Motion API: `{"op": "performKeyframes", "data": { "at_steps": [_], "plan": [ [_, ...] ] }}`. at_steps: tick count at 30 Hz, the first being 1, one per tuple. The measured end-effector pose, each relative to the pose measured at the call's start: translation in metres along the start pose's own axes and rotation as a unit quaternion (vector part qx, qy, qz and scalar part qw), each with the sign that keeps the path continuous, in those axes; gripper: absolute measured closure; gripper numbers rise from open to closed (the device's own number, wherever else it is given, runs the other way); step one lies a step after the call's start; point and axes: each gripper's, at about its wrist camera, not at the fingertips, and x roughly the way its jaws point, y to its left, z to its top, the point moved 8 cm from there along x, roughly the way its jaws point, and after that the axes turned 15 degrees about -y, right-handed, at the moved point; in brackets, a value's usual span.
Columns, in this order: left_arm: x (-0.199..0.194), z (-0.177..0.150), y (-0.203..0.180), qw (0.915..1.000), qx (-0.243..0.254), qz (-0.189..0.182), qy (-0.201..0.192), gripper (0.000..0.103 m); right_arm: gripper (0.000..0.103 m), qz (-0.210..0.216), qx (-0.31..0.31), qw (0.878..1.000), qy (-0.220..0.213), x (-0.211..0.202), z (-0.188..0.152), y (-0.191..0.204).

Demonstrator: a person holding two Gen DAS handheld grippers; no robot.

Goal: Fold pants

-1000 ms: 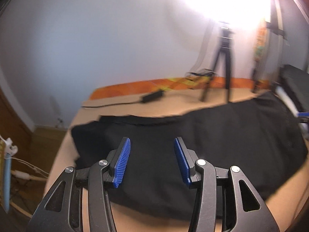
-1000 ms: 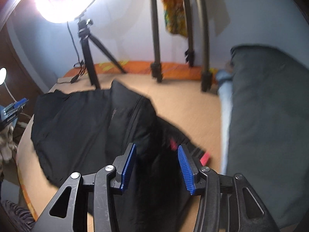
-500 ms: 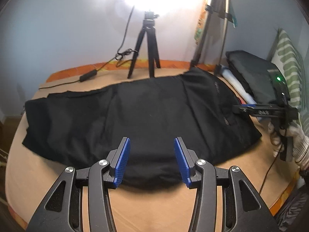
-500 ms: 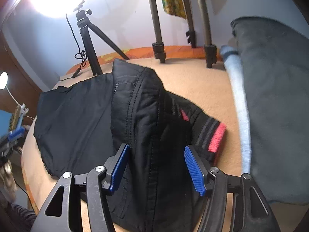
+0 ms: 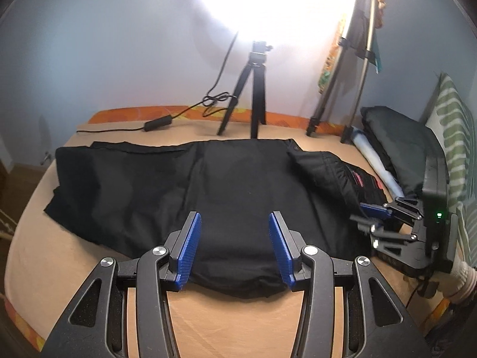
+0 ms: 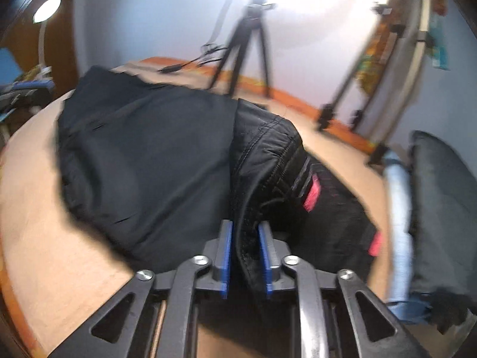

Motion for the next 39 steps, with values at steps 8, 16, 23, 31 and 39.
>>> {"op": "performKeyframes", "data": {
  "at_steps": [8,16,23,31,39],
  "plan": [
    [0.002,0.001,0.009,1.0,-0.001,0.005,0.003,0.057,0.051,0.084,0.177,0.979,-0.054,-0.022,0.02,-0.057],
    [0.02,-0.01,0.002,0.9996,0.009,-0.001,0.028,0.057,0.043,0.057,0.301,0.951,-0.038,0.009,0.01,-0.117],
    [0.025,-0.015,-0.004,0.999,0.02,-0.009,0.039,0.057,0.052,0.029,0.352,0.935,-0.01,0.029,0.001,-0.145],
    [0.025,-0.014,-0.007,0.9987,0.026,-0.009,0.042,0.057,0.049,0.011,0.294,0.955,0.027,0.056,-0.011,-0.122],
    [0.022,-0.008,0.001,0.9992,0.016,-0.004,0.036,0.057,0.082,0.002,0.259,0.966,-0.019,0.027,0.004,-0.099]
  ]
}}
